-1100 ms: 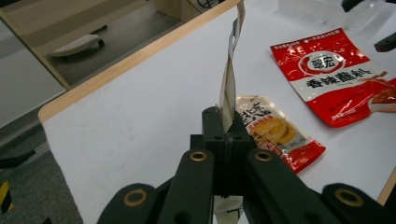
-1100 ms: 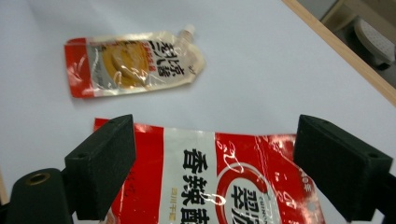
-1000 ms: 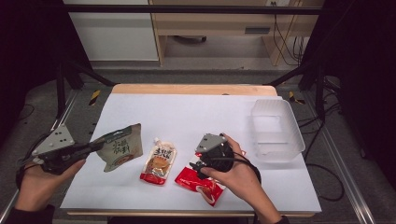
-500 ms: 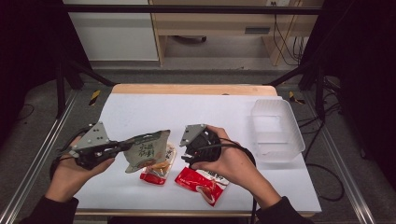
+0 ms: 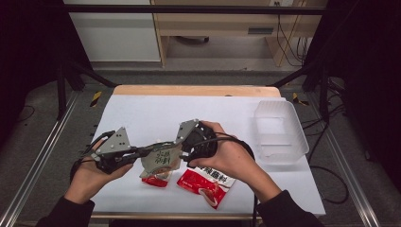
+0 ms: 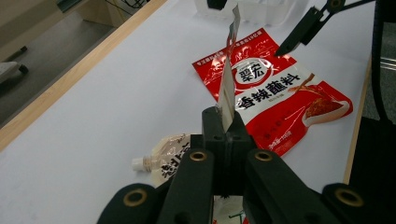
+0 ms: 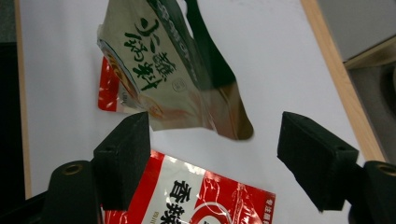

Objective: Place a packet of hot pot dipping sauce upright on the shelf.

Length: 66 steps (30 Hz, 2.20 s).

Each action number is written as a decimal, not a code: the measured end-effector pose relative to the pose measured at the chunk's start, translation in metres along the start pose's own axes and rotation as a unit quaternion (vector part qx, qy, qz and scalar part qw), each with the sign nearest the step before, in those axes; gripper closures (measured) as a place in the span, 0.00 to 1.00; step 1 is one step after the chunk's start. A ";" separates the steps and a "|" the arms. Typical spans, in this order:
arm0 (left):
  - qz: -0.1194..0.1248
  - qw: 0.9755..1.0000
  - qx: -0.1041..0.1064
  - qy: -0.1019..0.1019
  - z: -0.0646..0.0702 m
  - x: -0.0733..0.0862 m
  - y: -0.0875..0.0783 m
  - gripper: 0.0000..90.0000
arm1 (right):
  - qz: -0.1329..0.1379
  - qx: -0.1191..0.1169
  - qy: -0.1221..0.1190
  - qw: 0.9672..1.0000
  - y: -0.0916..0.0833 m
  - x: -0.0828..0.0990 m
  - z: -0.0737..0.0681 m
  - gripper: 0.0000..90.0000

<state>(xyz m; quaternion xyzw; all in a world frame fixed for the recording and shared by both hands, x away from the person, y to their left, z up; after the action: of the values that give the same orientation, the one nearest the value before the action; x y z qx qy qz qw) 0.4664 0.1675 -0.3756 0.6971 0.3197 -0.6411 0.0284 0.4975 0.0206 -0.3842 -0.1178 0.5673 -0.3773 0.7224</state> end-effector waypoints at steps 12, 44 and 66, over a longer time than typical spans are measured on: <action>0.007 1.000 0.014 0.006 0.009 -0.004 0.005 1.00 | -0.019 -0.046 -0.015 0.999 0.017 -0.002 -0.008 0.55; 0.048 0.996 -0.053 -0.054 -0.010 0.028 -0.011 0.50 | -0.059 -0.002 -0.049 0.997 -0.001 0.007 0.024 1.00; 0.015 0.979 -0.171 -0.110 -0.038 0.123 -0.035 0.18 | -0.062 0.071 -0.012 0.995 -0.071 0.044 0.074 1.00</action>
<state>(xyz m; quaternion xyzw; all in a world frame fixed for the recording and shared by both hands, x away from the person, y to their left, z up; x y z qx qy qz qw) 0.4797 0.2622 -0.4679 0.6113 0.4095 -0.6494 0.1921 0.5385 -0.0775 -0.3496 -0.1059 0.5223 -0.4594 0.7106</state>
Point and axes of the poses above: each handheld gripper's, and its own axes: y roughly forward along the jaws, x roughly out of its underside, z roughly to its right, the point moved 9 cm from there along y, roughly forward along the jaws, and after that the axes turned 15 degrees about z, right-handed, at the moved point
